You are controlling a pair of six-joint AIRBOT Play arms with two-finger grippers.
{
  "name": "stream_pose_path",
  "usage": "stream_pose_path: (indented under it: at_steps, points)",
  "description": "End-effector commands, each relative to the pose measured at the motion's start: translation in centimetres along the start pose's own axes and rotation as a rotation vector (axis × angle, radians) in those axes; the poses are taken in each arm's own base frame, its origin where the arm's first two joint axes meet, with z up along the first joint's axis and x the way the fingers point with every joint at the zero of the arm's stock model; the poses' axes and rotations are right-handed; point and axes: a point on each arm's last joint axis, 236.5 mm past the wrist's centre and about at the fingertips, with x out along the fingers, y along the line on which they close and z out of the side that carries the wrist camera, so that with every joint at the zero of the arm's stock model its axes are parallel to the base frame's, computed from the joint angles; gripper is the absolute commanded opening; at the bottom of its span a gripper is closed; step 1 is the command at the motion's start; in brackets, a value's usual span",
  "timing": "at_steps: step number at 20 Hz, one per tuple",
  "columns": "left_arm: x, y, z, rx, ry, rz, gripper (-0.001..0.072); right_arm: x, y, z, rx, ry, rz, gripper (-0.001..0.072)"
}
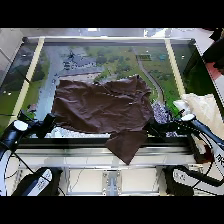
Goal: Fold the shirts.
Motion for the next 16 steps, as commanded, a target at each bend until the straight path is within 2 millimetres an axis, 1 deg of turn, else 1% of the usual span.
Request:
stream_pose_path:
  at_steps: [1, 2, 4, 5, 6, 7, 8, 9, 10, 11, 12, 13, 15, 16]
  points:
    - [0.0, -0.1, 0.0, 0.003, -0.001, -0.001, 0.0011, 0.5, 0.4, 0.2, -0.031, -0.016, 0.000, 0.0063]
    - [0.0, 0.0, 0.0, 0.003, -0.002, -0.001, 0.0011, 0.6, 0.5, 0.1, -0.044, -0.015, -0.002, 0.0020]
    - [0.0, -0.1, 0.0, 0.003, -0.001, -0.001, 0.0012, 0.6, 0.5, 0.2, -0.060, -0.016, -0.002, 0.0013]
    - [-0.1, -0.2, 0.1, 0.001, -0.003, -0.005, 0.0011, 0.4, 0.9, 0.2, -0.071, -0.012, 0.006, 0.0012]
    - [-0.5, -0.6, 0.4, 0.005, -0.018, -0.020, 0.0011, -0.2, 1.9, 0.2, -0.107, -0.003, 0.026, 0.0012]
    - [-1.6, -1.7, 1.2, 0.047, -0.055, -0.047, 0.0011, -1.0, 3.1, 0.3, -0.147, -0.001, 0.043, 0.0012]
    - [-3.2, -3.0, 2.3, 0.117, -0.107, -0.081, 0.0011, -2.3, 4.6, 0.3, -0.198, -0.005, 0.059, 0.0011]
    - [-5.7, -4.7, 3.6, 0.186, -0.177, -0.123, 0.0011, -4.2, 6.3, 0.3, -0.272, -0.022, 0.067, 0.0012]
    - [-8.5, -6.2, 4.8, 0.229, -0.249, -0.162, 0.0011, -6.4, 8.3, 0.1, -0.357, -0.047, 0.071, 0.0011]
    - [-11.9, -7.6, 5.9, 0.254, -0.329, -0.201, 0.0011, -8.8, 10.4, -0.4, -0.433, -0.078, 0.077, 0.0011]
    - [-16.0, -8.9, 6.9, 0.287, -0.423, -0.239, 0.0010, -11.6, 12.6, -1.2, -0.509, -0.122, 0.073, 0.0012]
    - [-20.0, -10.1, 7.4, 0.331, -0.514, -0.266, 0.0010, -14.4, 14.5, -1.9, -0.580, -0.186, 0.056, 0.0011]
    - [-29.2, -11.8, 7.6, 0.414, -0.721, -0.292, 0.0009, -21.5, 18.3, -3.4, -0.712, -0.405, -0.020, 0.0011]
    - [-33.6, -12.3, 7.6, 0.447, -0.832, -0.282, 0.0010, -26.0, 20.3, -4.4, -0.773, -0.562, -0.071, 0.0011]
